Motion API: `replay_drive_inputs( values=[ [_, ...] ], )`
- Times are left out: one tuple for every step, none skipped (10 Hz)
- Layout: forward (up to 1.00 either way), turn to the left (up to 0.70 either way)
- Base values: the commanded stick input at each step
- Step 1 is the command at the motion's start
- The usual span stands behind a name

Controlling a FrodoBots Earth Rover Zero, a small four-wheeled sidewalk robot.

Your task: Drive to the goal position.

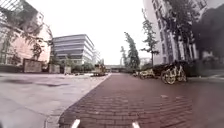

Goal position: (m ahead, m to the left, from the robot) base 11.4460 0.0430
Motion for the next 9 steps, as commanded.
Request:
replay_drive_inputs(
  values=[
    [0.70, 0.00],
    [0.70, 0.00],
    [0.70, 0.00],
    [0.70, 0.00],
    [0.70, 0.00],
    [0.70, 0.00],
    [0.70, 0.00],
    [0.70, 0.00],
    [0.70, 0.00]
  ],
)
